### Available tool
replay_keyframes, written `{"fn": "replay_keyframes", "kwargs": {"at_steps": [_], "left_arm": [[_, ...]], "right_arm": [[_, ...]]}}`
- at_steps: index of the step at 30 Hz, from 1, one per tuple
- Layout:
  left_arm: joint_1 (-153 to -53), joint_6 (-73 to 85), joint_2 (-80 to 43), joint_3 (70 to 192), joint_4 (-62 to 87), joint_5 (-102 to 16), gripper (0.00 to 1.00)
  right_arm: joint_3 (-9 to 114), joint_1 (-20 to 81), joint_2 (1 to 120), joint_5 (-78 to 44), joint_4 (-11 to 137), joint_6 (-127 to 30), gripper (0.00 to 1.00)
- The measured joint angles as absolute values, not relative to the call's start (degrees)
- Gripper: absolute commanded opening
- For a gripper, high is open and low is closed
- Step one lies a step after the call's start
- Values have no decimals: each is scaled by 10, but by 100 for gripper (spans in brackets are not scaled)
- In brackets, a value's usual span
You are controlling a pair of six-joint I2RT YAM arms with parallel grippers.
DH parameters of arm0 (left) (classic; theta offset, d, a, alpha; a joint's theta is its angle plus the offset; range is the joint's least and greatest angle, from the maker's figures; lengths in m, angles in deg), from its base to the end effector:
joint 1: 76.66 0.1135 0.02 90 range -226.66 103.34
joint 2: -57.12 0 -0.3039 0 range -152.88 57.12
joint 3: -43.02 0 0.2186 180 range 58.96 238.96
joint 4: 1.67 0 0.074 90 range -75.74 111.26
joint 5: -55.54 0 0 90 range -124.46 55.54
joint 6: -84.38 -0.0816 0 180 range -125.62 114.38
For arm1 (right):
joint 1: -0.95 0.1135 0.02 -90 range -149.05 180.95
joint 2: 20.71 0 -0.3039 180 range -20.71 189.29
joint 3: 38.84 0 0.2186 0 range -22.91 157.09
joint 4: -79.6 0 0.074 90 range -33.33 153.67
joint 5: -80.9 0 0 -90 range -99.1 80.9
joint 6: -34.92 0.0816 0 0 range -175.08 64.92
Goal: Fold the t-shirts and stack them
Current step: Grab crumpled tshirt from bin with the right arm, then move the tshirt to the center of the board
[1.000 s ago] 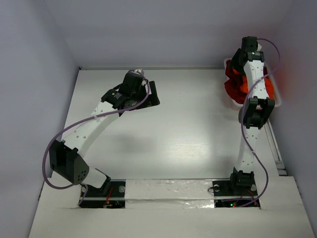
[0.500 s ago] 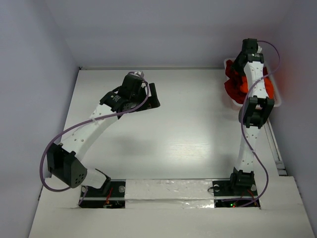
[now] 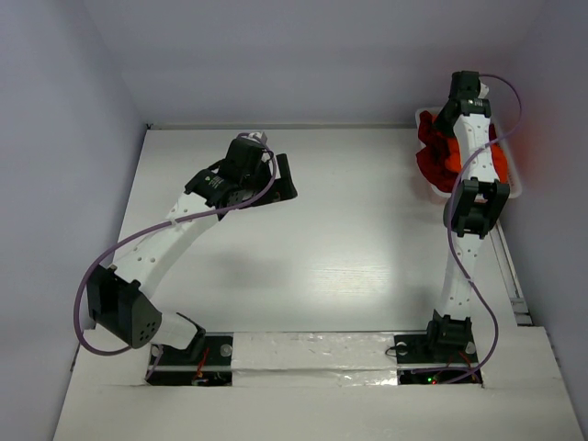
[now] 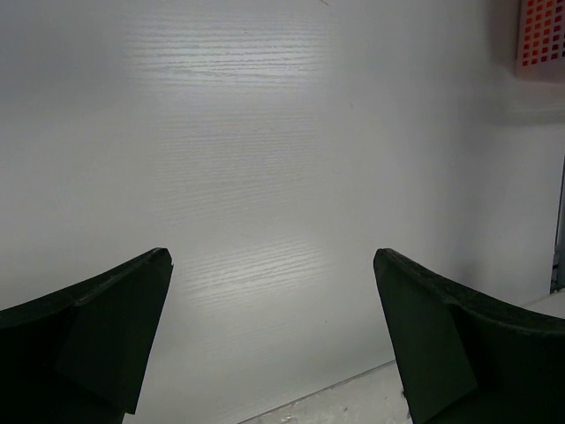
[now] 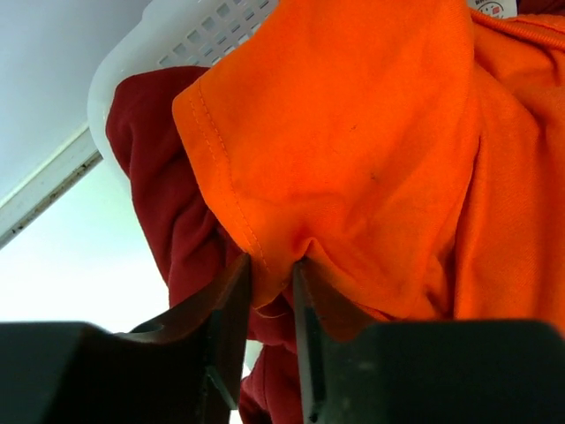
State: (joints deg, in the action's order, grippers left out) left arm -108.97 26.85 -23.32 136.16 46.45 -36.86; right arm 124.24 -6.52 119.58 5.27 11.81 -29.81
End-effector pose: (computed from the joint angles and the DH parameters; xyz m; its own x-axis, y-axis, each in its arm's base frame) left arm 0.2598 -0.1683 0.3711 -0.7154 -0.1822 -0.6745 0.2119 0.8633 -0.4580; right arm 0.5561 -0.0933 0.2841 -0.5060 0.4834 -0.7144 0.5705 0.8087 0.1432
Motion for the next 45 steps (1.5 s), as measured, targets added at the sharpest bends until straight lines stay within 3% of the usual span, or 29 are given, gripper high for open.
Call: {"fn": "replay_keyframes", "kwargs": {"at_steps": [6, 15, 22, 33, 39, 45], "left_arm": [[-1090, 269, -233, 1362, 464, -371, 99], [-1090, 270, -233, 1342, 454, -371, 99], [-1090, 273, -237, 1311, 433, -371, 99], [-1101, 289, -238, 1254, 387, -363, 99], [-1105, 323, -171, 1166, 374, -358, 99], [-1109, 353, -95, 1112, 377, -338, 99]], "right_arm": [[1242, -65, 1196, 58, 118, -299, 0], [1201, -63, 1190, 73, 118, -298, 0], [1149, -20, 1107, 82, 100, -305, 0], [1217, 284, 842, 94, 29, -307, 0], [1276, 481, 801, 107, -18, -301, 0], [1196, 597, 717, 128, -23, -294, 0]]}}
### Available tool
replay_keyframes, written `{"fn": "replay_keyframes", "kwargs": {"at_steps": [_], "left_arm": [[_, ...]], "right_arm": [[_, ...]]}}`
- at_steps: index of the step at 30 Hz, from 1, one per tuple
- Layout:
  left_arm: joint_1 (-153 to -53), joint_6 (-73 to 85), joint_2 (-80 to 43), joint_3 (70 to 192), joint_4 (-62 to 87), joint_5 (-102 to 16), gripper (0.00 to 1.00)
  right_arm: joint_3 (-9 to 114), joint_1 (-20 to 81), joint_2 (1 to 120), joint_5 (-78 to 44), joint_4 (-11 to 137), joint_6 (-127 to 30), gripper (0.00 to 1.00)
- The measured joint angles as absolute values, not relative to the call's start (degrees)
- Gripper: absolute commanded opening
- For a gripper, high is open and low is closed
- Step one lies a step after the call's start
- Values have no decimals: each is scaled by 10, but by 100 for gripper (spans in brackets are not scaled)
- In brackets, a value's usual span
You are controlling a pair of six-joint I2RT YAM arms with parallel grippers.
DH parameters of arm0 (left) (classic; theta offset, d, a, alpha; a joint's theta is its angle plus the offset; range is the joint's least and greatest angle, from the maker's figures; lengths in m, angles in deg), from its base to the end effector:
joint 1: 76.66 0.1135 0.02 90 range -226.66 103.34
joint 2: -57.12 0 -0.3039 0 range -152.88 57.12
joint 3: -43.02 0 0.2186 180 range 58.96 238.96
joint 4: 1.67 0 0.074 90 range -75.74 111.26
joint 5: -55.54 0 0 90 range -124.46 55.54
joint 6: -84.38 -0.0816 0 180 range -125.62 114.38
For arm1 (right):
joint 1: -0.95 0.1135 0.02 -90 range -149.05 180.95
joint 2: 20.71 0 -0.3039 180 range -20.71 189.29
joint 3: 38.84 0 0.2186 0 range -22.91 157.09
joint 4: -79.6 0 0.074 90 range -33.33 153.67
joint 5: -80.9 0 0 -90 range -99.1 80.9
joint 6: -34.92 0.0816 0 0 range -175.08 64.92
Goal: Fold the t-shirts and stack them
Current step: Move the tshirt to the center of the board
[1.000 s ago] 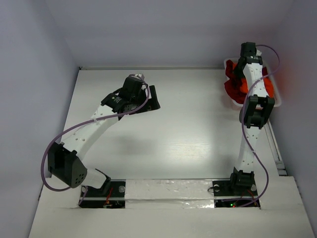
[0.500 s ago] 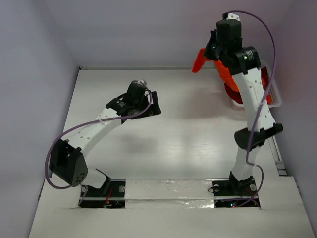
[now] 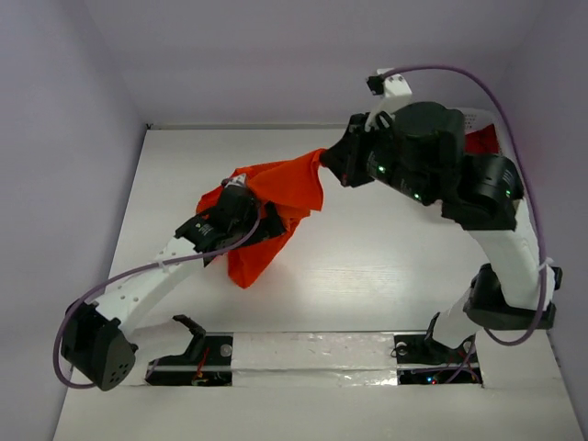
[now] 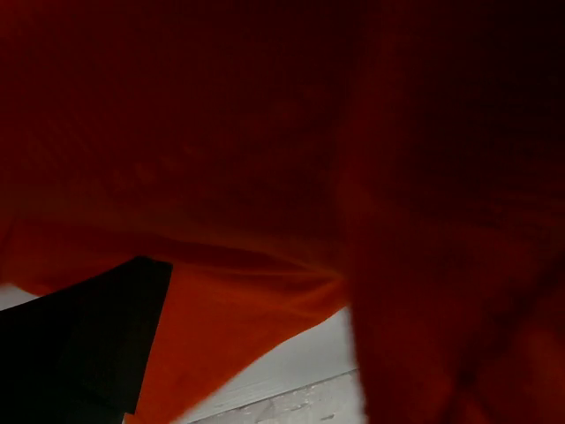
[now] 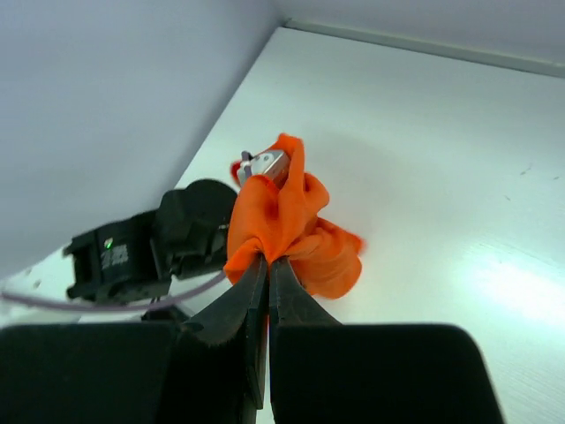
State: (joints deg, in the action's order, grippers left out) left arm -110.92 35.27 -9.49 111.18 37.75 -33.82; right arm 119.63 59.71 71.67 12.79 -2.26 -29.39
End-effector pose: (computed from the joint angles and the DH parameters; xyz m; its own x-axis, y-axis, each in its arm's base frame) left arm 0.1995 -0.1348 0.3028 -0.7473 -0.2830 -0.6013 0.0879 0.8547 -0.5116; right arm 0.1636 0.2111 0.5763 -0.3903 0.1322 -0.9112 -0.4861 0.8108 0.3259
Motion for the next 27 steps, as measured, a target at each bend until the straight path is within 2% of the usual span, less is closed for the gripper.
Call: {"fn": "replay_keyframes", "kwargs": {"at_steps": [8, 18, 27], "left_arm": [[-1114, 387, -4, 1103, 415, -313, 99], [-1114, 404, 15, 1210, 495, -267, 99], [-1114, 410, 31, 1279, 535, -228, 99]], "right_arm": [[1198, 614, 655, 169, -18, -300, 0], [1226, 614, 671, 131, -14, -330, 0], [1201, 614, 633, 106, 11, -333, 0]]}}
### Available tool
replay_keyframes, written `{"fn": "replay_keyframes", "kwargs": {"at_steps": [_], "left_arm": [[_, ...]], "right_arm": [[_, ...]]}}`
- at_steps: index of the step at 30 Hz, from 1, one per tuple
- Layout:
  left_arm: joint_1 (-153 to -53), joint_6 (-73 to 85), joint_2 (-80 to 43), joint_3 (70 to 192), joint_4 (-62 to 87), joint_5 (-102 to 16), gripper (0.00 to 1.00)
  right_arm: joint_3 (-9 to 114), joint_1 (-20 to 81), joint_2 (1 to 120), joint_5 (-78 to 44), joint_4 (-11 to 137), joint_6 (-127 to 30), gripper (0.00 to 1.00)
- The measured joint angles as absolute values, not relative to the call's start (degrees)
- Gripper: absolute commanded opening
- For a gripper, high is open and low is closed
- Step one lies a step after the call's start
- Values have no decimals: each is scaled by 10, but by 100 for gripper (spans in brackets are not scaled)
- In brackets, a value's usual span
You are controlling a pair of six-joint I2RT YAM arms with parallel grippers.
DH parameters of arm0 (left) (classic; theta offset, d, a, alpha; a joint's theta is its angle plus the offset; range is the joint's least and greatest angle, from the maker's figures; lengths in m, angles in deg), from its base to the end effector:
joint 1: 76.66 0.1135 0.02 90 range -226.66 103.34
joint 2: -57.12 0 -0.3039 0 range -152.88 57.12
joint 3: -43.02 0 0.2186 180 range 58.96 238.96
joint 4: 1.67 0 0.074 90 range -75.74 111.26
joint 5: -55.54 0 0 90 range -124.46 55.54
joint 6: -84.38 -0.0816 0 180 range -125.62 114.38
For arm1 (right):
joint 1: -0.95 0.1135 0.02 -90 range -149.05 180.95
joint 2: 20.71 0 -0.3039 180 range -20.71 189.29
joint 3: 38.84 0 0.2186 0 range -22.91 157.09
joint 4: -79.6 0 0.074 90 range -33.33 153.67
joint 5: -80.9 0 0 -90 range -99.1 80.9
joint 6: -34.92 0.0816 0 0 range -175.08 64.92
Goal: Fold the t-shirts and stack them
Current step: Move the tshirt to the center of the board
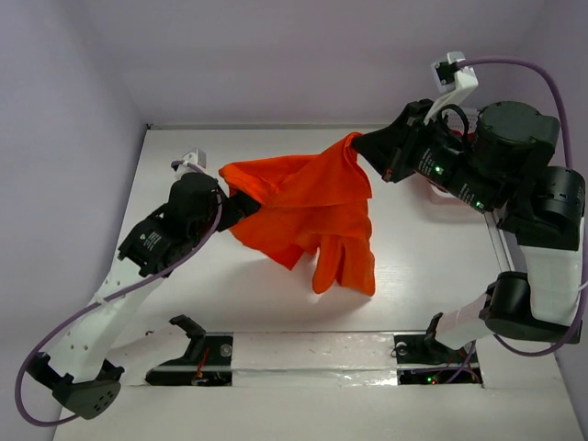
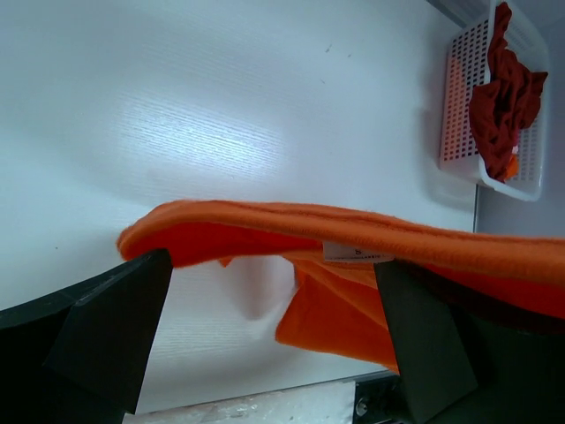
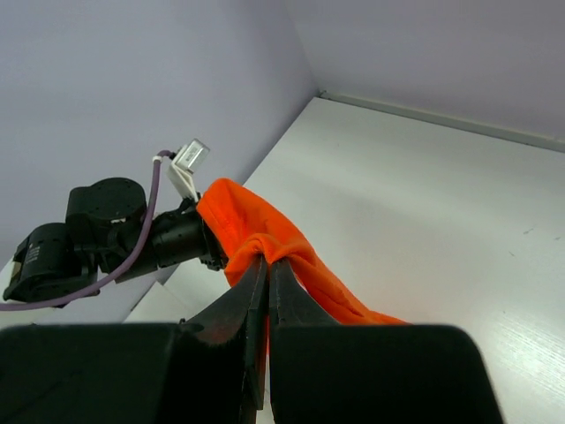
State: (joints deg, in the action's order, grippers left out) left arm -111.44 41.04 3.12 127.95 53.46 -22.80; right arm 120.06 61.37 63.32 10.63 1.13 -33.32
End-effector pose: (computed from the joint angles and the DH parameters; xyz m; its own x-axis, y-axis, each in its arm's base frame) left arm 0.1484 -0.0830 0.4086 -0.5273 -0.5010 -0.6863 0.0346 0.7943 -0.6065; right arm 0.1207 0.1568 0.6173 -0.2706 0.2302 -0.9348 -0.5943 0.7239 0.3503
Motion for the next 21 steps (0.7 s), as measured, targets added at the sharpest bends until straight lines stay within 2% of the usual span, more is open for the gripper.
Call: {"fn": "replay_keyframes", "kwargs": {"at_steps": [14, 21], "left_arm": [[-1114, 423, 59, 1316, 583, -178, 99], [-1114, 435, 90, 1344, 612, -164, 99]], "right_arm": [[1171, 614, 632, 89, 13, -337, 0], [1094, 614, 607, 59, 11, -329, 0]]}}
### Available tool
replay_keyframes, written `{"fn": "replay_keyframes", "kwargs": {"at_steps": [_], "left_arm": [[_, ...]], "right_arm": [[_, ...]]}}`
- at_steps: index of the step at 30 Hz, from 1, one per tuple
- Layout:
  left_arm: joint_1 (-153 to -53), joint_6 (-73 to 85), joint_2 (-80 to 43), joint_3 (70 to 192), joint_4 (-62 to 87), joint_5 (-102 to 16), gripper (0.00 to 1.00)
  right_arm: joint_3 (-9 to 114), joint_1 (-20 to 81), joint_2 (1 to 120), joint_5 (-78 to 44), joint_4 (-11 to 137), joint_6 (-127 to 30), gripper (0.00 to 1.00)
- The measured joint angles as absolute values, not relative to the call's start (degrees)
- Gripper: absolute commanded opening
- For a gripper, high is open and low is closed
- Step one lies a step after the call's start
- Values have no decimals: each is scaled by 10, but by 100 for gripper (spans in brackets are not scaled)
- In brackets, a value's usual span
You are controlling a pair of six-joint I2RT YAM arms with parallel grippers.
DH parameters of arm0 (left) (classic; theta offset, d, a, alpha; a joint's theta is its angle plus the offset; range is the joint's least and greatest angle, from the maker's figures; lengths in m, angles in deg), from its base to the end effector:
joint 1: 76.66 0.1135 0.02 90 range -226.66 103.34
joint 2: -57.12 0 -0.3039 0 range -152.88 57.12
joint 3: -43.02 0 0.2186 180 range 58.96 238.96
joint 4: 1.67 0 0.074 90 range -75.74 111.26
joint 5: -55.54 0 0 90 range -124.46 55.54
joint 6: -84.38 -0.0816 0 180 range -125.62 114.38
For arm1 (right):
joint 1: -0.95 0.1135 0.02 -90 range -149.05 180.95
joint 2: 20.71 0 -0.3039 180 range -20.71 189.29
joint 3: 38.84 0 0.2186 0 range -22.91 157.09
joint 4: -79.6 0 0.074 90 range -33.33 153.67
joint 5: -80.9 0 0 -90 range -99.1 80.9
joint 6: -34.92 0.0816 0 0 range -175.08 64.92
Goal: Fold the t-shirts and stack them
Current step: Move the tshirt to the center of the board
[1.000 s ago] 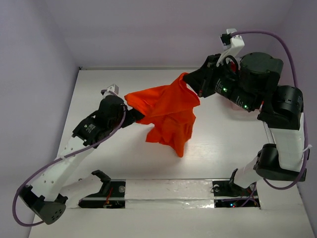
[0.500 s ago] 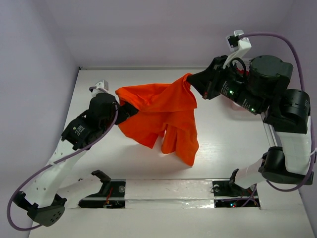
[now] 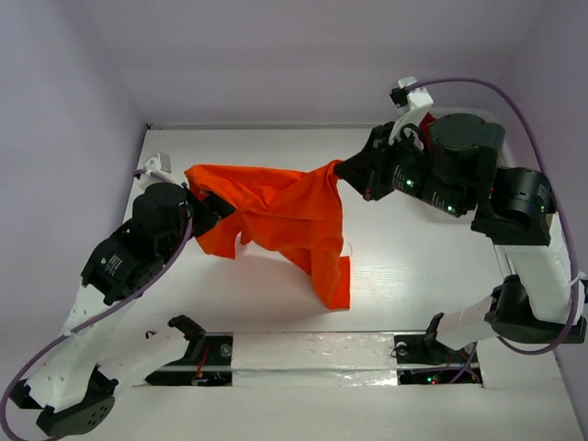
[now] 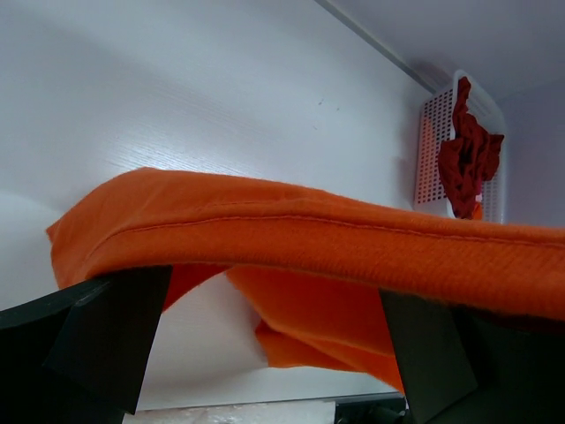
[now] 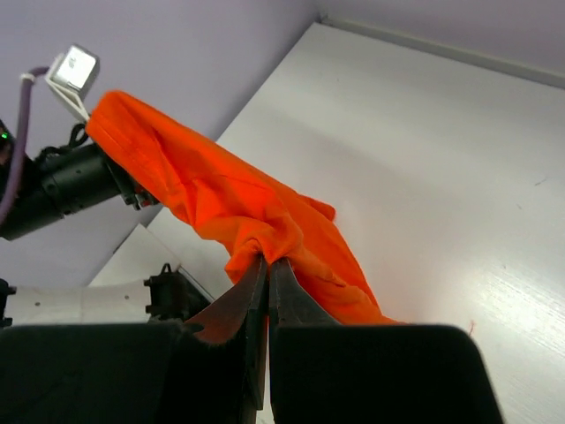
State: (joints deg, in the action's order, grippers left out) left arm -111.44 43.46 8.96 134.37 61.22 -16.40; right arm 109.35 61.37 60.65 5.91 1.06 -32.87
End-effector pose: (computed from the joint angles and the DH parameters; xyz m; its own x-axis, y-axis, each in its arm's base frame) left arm 0.1125 -0.0473 0.4384 -0.4100 -0.5899 -0.6956 -0.0110 0.7658 -0.6429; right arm 0.1220 0.1722 0.5839 -0.3630 0.1002 -0.9264 -0.6239 0.7123 0.3215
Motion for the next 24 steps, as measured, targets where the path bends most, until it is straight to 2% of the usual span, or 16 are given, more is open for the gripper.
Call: {"fn": "replay_keyframes", "kwargs": {"at_steps": [15, 24], "left_arm": [[-1114, 476, 97, 1272, 670, -153, 99], [-1114, 495, 134, 1206, 711, -160, 99]], "right_arm": [[977, 614, 670, 14, 16, -335, 0], [984, 614, 749, 12, 27, -330, 0]]}}
